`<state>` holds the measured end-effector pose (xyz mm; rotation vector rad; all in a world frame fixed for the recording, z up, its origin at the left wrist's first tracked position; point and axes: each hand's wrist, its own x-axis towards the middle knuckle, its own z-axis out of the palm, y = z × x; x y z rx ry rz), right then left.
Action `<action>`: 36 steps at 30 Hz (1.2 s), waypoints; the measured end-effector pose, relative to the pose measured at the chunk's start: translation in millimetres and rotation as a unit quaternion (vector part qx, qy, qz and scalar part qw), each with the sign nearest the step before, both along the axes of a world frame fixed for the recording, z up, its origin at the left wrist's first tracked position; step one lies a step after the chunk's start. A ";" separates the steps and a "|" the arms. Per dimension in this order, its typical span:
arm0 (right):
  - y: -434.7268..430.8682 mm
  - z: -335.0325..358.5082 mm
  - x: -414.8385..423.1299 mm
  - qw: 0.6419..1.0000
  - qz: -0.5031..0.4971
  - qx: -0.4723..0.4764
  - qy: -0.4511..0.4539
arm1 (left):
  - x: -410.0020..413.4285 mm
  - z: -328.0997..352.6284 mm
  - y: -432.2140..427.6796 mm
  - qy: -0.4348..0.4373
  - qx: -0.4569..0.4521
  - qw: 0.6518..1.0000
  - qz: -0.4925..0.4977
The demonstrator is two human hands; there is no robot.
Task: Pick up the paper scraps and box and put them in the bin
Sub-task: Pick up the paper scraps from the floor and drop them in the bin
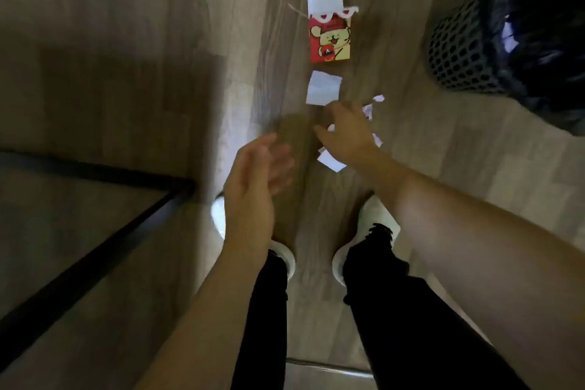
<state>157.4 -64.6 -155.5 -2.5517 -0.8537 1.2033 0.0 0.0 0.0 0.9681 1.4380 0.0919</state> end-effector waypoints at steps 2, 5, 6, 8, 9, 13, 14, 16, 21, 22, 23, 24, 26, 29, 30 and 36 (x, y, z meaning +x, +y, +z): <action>1.5 -34.4 4.1 0.996 0.043 -0.048 -0.061 | -12.7 -14.4 -7.6 0.014 -0.004 1.000 -0.013; 8.1 -72.0 10.9 0.988 0.076 -0.074 -0.109 | -21.5 -22.1 -3.6 0.014 -0.016 0.999 -0.039; 15.8 -87.0 11.2 0.987 0.086 -0.064 -0.120 | -20.8 -27.2 4.9 0.009 -0.014 0.999 -0.044; 26.0 -106.0 14.9 0.984 0.111 -0.046 -0.135 | -20.4 -31.3 20.2 -0.010 -0.013 0.998 -0.063; 30.5 -114.0 17.4 0.981 0.127 -0.053 -0.140 | -20.8 -33.7 26.5 -0.014 -0.012 0.997 -0.071; 40.2 -125.5 14.7 0.980 0.141 -0.043 -0.135 | -15.7 -36.5 41.1 -0.028 -0.025 0.998 -0.049; 41.9 -125.1 11.3 0.987 0.120 -0.018 -0.108 | -13.1 -36.1 42.3 -0.027 -0.023 0.998 -0.044; 41.3 -115.6 3.0 0.997 0.060 0.013 -0.047 | -7.5 -33.6 41.6 -0.025 -0.019 0.999 -0.028; 24.0 -43.9 -15.1 0.980 -0.163 0.055 0.105 | 12.5 -4.1 25.4 -0.031 -0.046 0.998 0.023; 18.8 -24.4 -14.9 0.969 -0.205 0.069 0.119 | 18.1 6.1 21.5 -0.033 -0.053 0.997 0.034; 12.2 -3.4 -11.0 0.957 -0.246 0.080 0.132 | 25.6 16.7 17.5 -0.040 -0.057 0.997 0.038; 4.8 21.1 -3.7 0.943 -0.286 0.089 0.144 | 34.9 27.9 12.9 -0.048 -0.061 0.996 0.040; -8.4 66.5 14.3 0.917 -0.351 0.117 0.147 | 57.2 52.2 4.4 -0.067 -0.066 0.995 0.041; -25.4 133.2 56.0 0.879 -0.432 0.178 0.090 | 102.6 96.8 -7.1 -0.082 -0.063 0.995 0.008; -28.3 145.4 65.9 0.866 -0.457 0.192 0.070 | 112.9 106.3 -9.2 -0.090 -0.067 0.994 0.002; -58.6 194.0 177.0 0.731 -0.640 0.236 -0.031 | 180.3 155.9 -21.2 -0.149 -0.052 0.985 -0.072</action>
